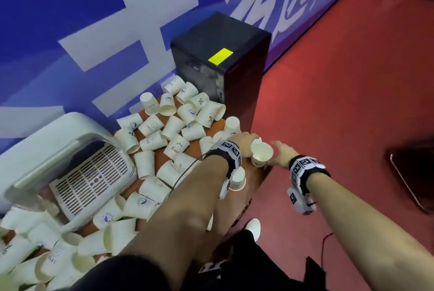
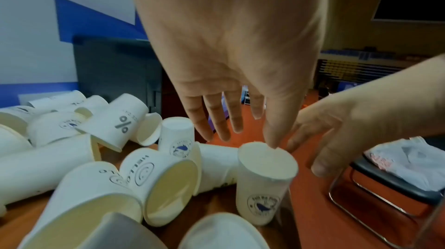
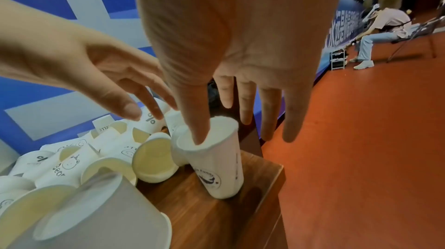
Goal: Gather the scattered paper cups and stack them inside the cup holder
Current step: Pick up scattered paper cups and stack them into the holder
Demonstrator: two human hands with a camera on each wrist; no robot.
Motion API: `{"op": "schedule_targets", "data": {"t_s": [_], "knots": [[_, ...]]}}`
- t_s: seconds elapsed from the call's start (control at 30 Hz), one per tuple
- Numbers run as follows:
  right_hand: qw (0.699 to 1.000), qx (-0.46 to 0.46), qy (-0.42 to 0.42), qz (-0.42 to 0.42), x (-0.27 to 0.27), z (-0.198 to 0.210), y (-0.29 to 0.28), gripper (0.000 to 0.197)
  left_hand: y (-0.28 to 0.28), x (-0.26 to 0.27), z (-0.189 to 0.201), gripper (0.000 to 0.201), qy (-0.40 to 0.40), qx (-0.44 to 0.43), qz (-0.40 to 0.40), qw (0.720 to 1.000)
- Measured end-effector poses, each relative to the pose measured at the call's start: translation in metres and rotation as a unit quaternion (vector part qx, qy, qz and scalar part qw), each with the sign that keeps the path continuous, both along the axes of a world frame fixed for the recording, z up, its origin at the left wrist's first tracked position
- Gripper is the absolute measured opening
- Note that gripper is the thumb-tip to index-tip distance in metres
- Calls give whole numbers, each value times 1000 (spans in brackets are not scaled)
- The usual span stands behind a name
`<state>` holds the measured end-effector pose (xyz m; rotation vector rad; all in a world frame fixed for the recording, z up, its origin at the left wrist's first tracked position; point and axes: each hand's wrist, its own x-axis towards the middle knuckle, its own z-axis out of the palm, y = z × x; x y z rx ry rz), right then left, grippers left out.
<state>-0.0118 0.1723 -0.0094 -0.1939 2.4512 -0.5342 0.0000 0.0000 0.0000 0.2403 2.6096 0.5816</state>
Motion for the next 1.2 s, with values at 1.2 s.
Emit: {"op": "schedule_targets", "data": {"t_s": [1.2], "knots": [[957, -276, 62, -56, 20, 30, -138, 34, -114, 77, 18, 9, 84, 440, 495, 744]]}}
